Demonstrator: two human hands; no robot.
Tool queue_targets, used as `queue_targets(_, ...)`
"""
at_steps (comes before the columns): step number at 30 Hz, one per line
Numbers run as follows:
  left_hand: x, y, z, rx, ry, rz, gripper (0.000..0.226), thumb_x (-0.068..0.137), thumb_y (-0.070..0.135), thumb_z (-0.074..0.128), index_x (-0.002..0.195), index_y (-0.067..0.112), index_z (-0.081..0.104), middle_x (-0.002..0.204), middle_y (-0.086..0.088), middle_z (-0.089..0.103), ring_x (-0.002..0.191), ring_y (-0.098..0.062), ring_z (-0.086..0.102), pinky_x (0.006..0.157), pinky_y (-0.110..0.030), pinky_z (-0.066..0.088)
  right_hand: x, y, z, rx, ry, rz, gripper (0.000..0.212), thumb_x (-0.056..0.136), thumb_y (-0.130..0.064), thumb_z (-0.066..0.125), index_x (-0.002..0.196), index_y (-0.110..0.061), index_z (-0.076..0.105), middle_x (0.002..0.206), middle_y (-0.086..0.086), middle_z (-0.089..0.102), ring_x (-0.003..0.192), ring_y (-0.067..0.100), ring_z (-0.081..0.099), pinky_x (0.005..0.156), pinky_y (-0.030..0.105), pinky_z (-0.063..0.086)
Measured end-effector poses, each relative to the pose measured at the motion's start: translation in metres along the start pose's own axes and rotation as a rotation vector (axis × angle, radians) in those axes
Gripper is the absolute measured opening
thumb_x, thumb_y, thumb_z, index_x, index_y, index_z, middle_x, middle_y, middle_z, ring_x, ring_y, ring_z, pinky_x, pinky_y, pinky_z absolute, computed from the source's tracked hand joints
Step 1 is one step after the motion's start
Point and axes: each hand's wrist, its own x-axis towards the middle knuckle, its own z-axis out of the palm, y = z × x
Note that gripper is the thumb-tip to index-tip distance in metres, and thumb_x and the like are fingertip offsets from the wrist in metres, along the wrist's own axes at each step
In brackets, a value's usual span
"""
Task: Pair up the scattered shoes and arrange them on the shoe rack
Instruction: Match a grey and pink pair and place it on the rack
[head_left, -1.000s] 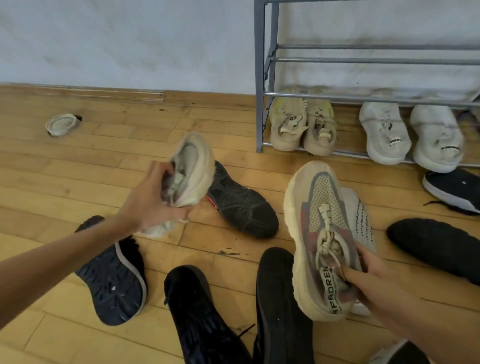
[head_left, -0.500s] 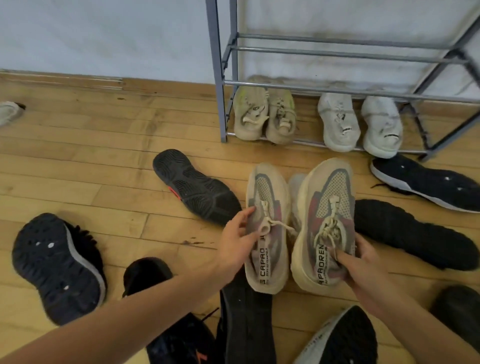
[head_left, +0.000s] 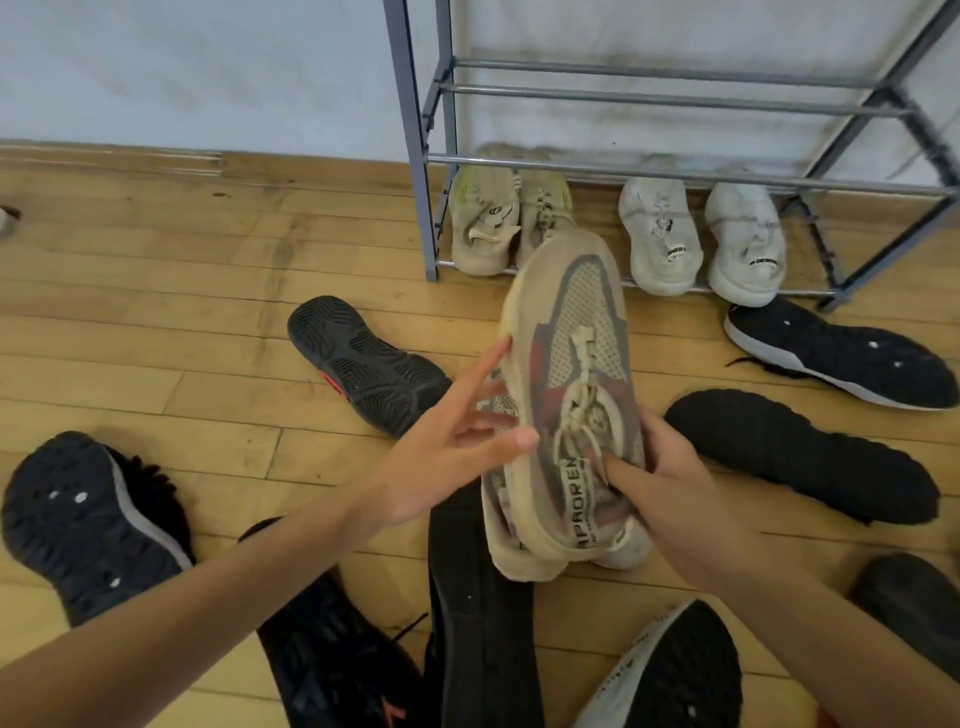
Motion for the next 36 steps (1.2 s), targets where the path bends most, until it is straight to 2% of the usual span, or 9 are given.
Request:
queue_targets(5,-0.003,-0.004,-0.018,-0.069,-0.022,-0.032,0.076,0.087,-0.005,0.058,0.142,0.039,0.030,0.118,-0.012,0.068,0.101,-0.024,0.068,0.081,-0.037,0.057,0.019,0.002,0.042,-0.090,-0.168,0.064,0.042,0.090,-0.011,0.058,0.128,-0.027,0.049,0.117,-0.003,0.067,0.109,0.017,0.064,0.091,0.042,0.055)
queue_targets(10,-0.002,-0.025,-0.056,-0.107,0.087,-0.168,0.076,0.083,-0.007,0.061,0.135,0.043,0.039,0.119,-0.010,0.062,0.098,-0.026,0.069,0.077,-0.047,0.059,0.050,-0.001,0.028,-0.473,-0.198,0.112,0.058,0.088,-0.044,0.056,0.141,-0.029,0.040,0.137,0.000,0.050,0.124,0.017,0.049,0.106,0.037,0.039)
queue_targets(12,-0.003,-0.034,-0.069,-0.170,0.141,-0.197,0.078,0.083,-0.010,0.060,0.134,0.044,0.039,0.121,-0.013,0.058,0.097,-0.026,0.070,0.075,-0.045,0.059,0.056,0.004,0.016,-0.764,-0.092,0.091,0.067,0.085,-0.048,0.060,0.144,-0.026,0.036,0.140,0.004,0.045,0.124,0.019,0.047,0.100,0.034,0.042)
queue_targets(16,-0.011,-0.056,-0.082,-0.156,0.100,-0.311,0.083,0.083,-0.011,0.058,0.141,0.043,0.032,0.124,-0.013,0.056,0.104,-0.028,0.066,0.079,-0.045,0.058,0.042,0.039,0.028,-0.945,-0.252,0.191,0.096,0.072,-0.049,0.071,0.148,-0.036,0.015,0.149,0.004,0.031,0.134,0.025,0.036,0.105,0.036,0.038)
queue_targets(19,-0.015,-0.071,-0.079,-0.073,0.028,-0.404,0.086,0.083,-0.004,0.062,0.143,0.046,0.026,0.126,-0.002,0.060,0.109,-0.022,0.064,0.084,-0.041,0.057,0.049,0.046,0.038,-0.847,-0.262,0.293,0.107,0.071,-0.035,0.072,0.150,-0.035,0.000,0.152,0.002,0.030,0.138,0.026,0.031,0.107,0.031,0.034)
queue_targets(24,-0.013,-0.070,-0.081,-0.056,0.006,-0.459,0.088,0.083,0.001,0.066,0.143,0.048,0.024,0.124,-0.001,0.064,0.110,-0.019,0.065,0.086,-0.037,0.054,0.053,0.033,0.031,-0.428,-0.279,0.362,0.099,0.073,-0.005,0.076,0.149,-0.033,0.019,0.151,0.003,0.031,0.132,0.023,0.038,0.099,0.032,0.040)
queue_targets(28,-0.022,-0.050,-0.087,-0.119,-0.002,-0.427,0.093,0.075,-0.001,0.070,0.142,0.048,0.028,0.129,-0.005,0.061,0.114,-0.025,0.063,0.098,-0.051,0.048,0.025,0.030,0.014,-0.355,-0.232,0.162,0.101,0.072,0.005,0.075,0.146,-0.037,0.021,0.128,-0.008,0.051,0.112,0.006,0.058,0.091,0.030,0.054)
queue_targets(32,-0.037,0.011,-0.083,-0.129,0.001,-0.311,0.093,0.077,-0.011,0.066,0.143,0.044,0.028,0.126,-0.012,0.059,0.109,-0.029,0.065,0.085,-0.046,0.055,-0.017,-0.026,-0.011,-0.307,-0.195,-0.068,0.100,0.075,0.006,0.073,0.144,-0.043,0.018,0.126,-0.021,0.048,0.099,-0.016,0.058,0.075,0.014,0.053)
queue_targets(36,-0.062,0.099,-0.062,-0.041,-0.074,-0.169,0.094,0.073,-0.010,0.068,0.139,0.046,0.031,0.128,-0.017,0.058,0.109,-0.031,0.064,0.086,-0.048,0.055,-0.060,-0.104,-0.022,-0.431,-0.147,-0.256,0.105,0.073,0.000,0.076,0.147,-0.039,0.014,0.145,-0.007,0.038,0.115,-0.007,0.053,0.093,0.021,0.049)
